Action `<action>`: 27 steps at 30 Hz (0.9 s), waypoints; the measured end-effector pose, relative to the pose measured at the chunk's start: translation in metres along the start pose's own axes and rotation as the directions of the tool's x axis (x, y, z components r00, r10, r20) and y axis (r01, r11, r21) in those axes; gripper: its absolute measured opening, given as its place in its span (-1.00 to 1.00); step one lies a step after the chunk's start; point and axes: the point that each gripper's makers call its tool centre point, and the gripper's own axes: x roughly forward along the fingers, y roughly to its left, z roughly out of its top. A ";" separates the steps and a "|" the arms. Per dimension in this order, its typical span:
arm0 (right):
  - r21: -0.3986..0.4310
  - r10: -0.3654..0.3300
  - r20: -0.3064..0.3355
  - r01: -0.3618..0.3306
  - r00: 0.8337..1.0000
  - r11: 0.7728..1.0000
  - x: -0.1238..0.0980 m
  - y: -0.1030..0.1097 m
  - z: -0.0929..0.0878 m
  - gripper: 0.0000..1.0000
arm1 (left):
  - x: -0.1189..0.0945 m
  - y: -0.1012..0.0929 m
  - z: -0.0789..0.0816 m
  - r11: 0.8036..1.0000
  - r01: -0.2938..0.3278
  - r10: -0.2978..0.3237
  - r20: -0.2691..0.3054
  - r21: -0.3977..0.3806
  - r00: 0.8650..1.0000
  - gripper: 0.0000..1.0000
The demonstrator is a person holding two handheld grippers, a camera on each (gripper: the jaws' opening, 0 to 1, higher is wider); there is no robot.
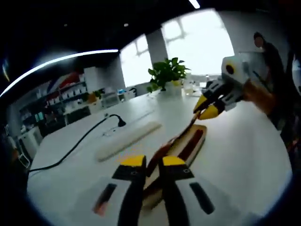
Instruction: Arrange the utensils inside the cutlery case until each visible utensil rests in its matching compartment.
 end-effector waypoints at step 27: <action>0.506 0.383 0.087 -0.372 0.920 0.778 0.010 0.029 -0.014 -0.84 | -0.007 0.011 -0.025 0.980 -0.023 0.013 -0.053 -0.197 0.999 -0.72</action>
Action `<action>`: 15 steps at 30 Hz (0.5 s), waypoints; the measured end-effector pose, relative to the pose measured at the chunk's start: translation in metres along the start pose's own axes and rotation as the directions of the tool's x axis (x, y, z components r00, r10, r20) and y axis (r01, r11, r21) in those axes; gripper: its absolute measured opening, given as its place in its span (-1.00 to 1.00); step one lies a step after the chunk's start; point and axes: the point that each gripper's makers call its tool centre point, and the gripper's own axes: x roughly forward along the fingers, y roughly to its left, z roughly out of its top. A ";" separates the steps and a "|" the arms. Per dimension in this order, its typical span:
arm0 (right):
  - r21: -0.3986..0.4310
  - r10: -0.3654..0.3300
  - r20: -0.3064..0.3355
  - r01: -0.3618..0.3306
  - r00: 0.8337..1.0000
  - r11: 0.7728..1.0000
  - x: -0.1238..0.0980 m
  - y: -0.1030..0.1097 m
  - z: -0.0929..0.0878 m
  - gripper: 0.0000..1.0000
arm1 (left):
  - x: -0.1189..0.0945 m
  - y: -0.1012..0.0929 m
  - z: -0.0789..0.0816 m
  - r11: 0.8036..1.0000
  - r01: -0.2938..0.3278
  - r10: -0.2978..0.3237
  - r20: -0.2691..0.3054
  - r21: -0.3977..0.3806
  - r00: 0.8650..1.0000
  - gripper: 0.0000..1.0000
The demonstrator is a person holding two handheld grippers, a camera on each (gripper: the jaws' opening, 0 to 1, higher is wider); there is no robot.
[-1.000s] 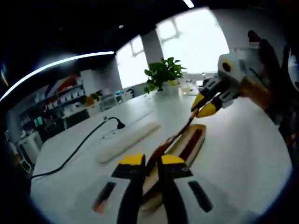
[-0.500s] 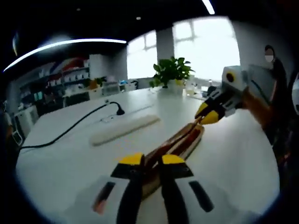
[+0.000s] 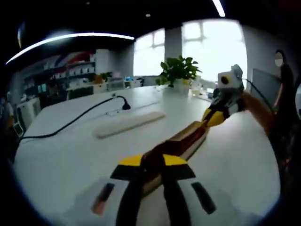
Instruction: Arrange the utensils inside the cutlery case until each visible utensil rests in its matching compartment.
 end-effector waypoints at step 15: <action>0.188 0.135 -0.008 -0.131 0.991 0.973 0.004 0.008 0.002 -0.89 | -0.003 0.010 0.002 0.999 -0.045 0.045 -0.006 -0.010 0.999 -0.59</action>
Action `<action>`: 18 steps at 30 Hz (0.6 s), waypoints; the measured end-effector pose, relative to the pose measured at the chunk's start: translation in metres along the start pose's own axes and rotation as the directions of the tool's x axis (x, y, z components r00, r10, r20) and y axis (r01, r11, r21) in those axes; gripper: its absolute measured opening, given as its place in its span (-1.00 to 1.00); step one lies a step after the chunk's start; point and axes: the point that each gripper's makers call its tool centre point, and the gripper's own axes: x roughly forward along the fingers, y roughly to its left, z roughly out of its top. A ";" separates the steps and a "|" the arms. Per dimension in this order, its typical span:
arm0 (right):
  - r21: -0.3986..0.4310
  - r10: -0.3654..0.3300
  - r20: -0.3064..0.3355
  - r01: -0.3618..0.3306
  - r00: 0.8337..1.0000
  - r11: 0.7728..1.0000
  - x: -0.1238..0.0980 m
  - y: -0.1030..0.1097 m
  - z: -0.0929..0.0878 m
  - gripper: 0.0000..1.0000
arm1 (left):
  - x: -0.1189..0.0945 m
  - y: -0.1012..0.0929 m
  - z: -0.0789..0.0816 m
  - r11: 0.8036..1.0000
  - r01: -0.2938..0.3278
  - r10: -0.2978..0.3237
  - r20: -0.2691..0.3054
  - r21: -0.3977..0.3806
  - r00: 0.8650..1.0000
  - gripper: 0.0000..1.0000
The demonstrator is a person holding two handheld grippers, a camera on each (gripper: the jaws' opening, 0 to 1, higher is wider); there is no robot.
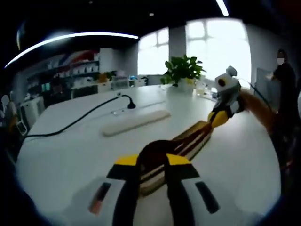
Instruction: Arrange the utensils inside the cutlery case until each visible utensil rests in its matching compartment.
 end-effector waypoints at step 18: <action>0.195 0.099 -0.011 -0.094 0.995 0.976 0.003 0.003 -0.011 -0.88 | 0.000 0.008 0.005 1.000 -0.025 0.025 0.022 -0.013 0.999 -0.60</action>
